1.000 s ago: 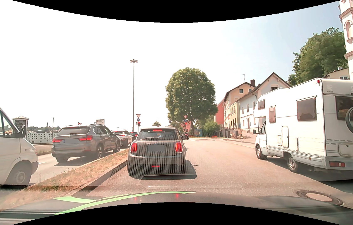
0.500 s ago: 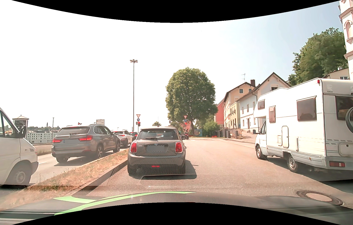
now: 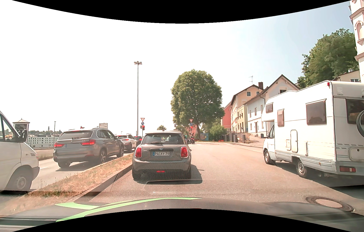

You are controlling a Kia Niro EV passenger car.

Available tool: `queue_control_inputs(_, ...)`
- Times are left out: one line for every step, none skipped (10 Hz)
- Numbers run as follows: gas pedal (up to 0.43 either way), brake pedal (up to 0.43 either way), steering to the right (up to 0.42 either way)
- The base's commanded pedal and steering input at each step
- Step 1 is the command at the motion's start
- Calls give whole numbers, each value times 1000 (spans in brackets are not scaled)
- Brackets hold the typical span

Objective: Follow the waypoints while adhering to traffic rules and regulations

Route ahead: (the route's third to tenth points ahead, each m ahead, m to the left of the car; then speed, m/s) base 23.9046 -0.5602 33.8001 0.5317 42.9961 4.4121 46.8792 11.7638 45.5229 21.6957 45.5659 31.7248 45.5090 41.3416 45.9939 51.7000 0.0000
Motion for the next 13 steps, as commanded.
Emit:
queue_control_inputs(0, 299, -6)
queue_control_inputs(0, 201, -6)
queue_control_inputs(0, 6, -6)
queue_control_inputs(0, 0, -6)
queue_control_inputs(0, 0, -6)
queue_control_inputs(0, 0, -6)
queue_control_inputs(0, 0, -6)
queue_control_inputs(118, 0, -6)
queue_control_inputs(209, 0, -6)
queue_control_inputs(209, 0, -6)
queue_control_inputs(220, 0, -6)
queue_control_inputs(248, 0, -6)
queue_control_inputs(268, 0, -7)
